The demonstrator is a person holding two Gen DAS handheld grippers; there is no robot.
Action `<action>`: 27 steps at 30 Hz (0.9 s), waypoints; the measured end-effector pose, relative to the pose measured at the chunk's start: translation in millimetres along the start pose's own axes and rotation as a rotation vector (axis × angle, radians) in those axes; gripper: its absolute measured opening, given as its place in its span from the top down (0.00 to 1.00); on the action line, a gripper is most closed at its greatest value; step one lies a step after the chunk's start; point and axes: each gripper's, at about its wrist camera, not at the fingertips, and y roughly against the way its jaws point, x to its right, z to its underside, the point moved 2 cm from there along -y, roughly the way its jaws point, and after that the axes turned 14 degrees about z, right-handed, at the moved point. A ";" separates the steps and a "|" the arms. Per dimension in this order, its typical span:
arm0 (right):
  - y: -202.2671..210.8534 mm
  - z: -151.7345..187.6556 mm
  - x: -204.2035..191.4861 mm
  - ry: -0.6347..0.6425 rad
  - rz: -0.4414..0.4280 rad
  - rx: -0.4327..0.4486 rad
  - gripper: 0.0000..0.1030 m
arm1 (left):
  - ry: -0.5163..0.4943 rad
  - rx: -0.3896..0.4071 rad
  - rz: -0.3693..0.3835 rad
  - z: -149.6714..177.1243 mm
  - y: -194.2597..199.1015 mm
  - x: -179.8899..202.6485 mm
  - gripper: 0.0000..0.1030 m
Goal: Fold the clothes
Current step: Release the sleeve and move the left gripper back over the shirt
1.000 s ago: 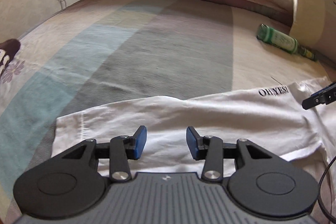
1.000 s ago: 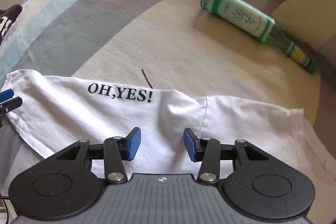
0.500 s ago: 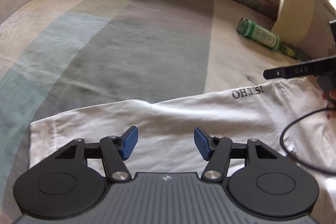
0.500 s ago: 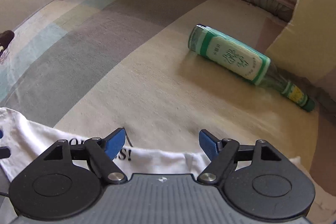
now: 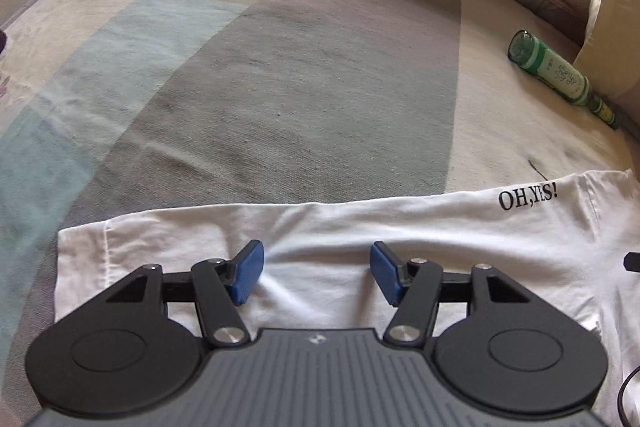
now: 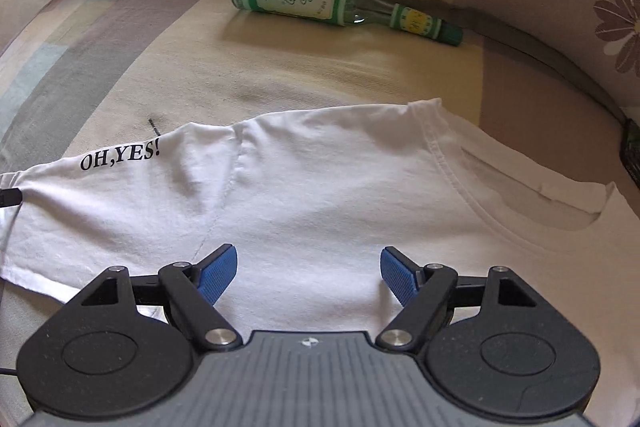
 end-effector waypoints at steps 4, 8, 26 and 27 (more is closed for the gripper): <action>11.2 9.1 3.2 -0.009 -0.013 -0.006 0.19 | -0.099 0.003 0.077 9.5 3.0 36.2 0.40; 17.9 27.3 -1.3 0.019 -0.027 -0.032 0.19 | -0.171 -0.044 0.047 40.7 -5.6 54.0 0.39; 28.6 64.2 12.1 0.017 -0.008 -0.047 0.16 | -0.218 0.056 0.277 11.0 -27.9 120.5 0.35; 28.7 64.8 11.6 0.021 -0.010 -0.044 0.16 | -0.194 0.046 0.298 10.7 -31.2 120.1 0.35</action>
